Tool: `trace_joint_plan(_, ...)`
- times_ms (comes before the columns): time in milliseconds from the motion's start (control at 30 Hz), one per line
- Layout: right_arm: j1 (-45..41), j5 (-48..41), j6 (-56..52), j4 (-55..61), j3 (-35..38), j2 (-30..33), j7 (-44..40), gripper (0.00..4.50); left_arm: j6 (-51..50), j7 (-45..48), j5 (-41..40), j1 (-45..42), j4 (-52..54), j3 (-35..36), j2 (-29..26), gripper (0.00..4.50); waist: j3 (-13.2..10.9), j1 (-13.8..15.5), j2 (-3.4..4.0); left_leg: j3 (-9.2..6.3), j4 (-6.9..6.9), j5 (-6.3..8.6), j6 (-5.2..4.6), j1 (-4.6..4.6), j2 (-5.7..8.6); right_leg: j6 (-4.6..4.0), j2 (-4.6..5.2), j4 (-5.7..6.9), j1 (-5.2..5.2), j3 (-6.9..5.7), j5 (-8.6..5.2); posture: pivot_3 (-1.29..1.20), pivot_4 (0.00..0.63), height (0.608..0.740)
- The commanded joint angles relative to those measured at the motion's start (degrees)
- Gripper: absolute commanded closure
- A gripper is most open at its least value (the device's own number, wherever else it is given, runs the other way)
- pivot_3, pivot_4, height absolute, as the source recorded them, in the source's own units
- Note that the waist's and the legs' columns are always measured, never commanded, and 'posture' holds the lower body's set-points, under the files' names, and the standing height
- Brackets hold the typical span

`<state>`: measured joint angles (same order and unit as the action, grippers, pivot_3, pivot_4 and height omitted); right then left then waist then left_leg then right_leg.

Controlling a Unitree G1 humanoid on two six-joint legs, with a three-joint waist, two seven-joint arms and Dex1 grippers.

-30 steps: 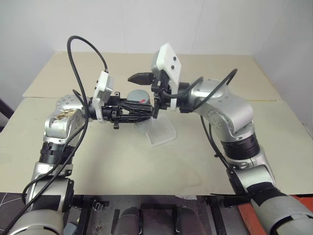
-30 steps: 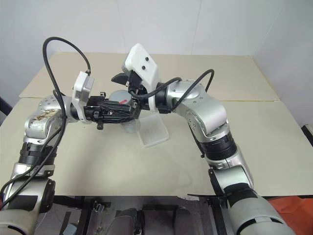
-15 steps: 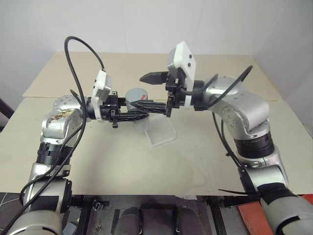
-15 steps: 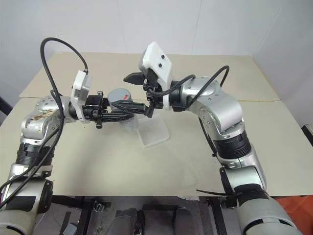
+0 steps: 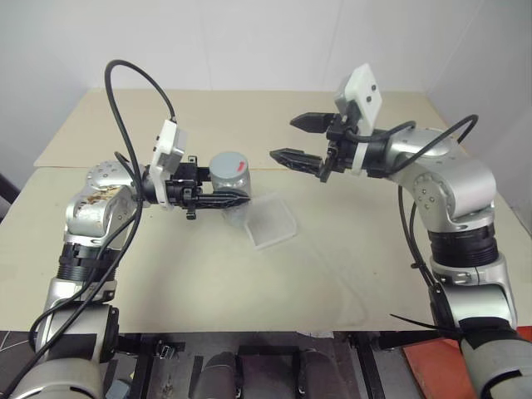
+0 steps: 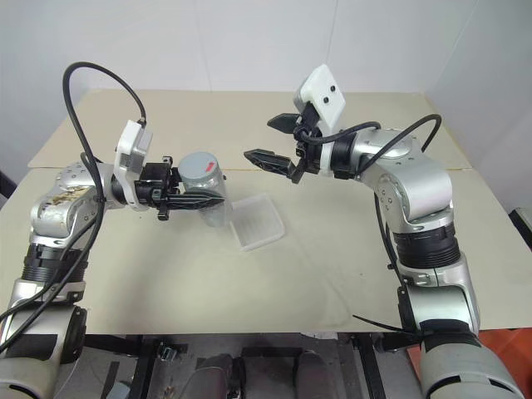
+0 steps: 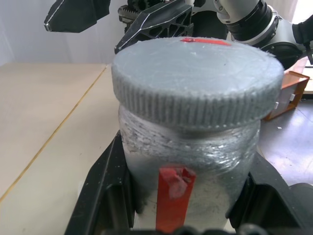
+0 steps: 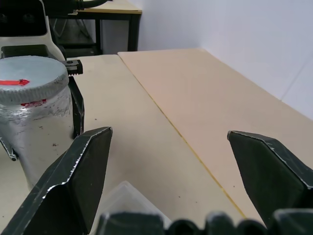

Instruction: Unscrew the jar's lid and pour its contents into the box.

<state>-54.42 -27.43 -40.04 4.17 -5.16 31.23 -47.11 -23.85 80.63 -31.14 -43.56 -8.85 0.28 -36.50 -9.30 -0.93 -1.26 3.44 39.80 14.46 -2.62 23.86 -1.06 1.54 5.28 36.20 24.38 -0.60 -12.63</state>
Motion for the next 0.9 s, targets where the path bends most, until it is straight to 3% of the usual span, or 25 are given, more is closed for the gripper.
trace_joint_plan(33,-1.54,-4.38,-1.27,4.66,4.37,0.46,-1.35,0.07,0.75,-0.13,-0.56,-0.85,0.79,1.28,-0.22,2.57,0.0,0.13,0.0,0.0,0.0,0.0,0.0,0.0,0.0,0.0,0.01,0.0,0.0,0.0,0.0,0.0,0.15,0.74)
trace_joint_plan(200,-2.76,-8.67,-4.44,8.33,3.82,-3.26,-0.51,0.07,1.29,0.41,-0.25,-1.57,-0.37,0.72,0.29,2.57,0.0,0.19,0.0,-0.01,0.0,0.0,0.0,0.0,0.0,0.0,0.01,-0.01,-0.01,-0.01,0.0,0.0,0.15,0.74)
trace_joint_plan(500,-6.51,-5.09,-2.52,5.28,-3.18,-11.76,0.65,0.07,1.44,1.15,0.24,-3.21,-0.78,0.15,1.39,2.57,0.0,0.11,0.0,-0.01,0.01,0.0,0.0,0.0,0.01,0.0,0.0,0.04,0.01,-0.01,0.0,0.0,0.15,0.74)
trace_joint_plan(900,-4.85,-0.98,-0.71,3.85,-5.19,-13.67,0.14,0.07,0.46,0.36,-0.44,-1.97,1.78,1.28,0.48,2.57,0.0,0.17,0.0,-0.02,0.02,0.0,0.0,0.02,0.02,0.0,0.01,0.04,-0.01,-0.04,0.0,0.0,0.15,0.74)
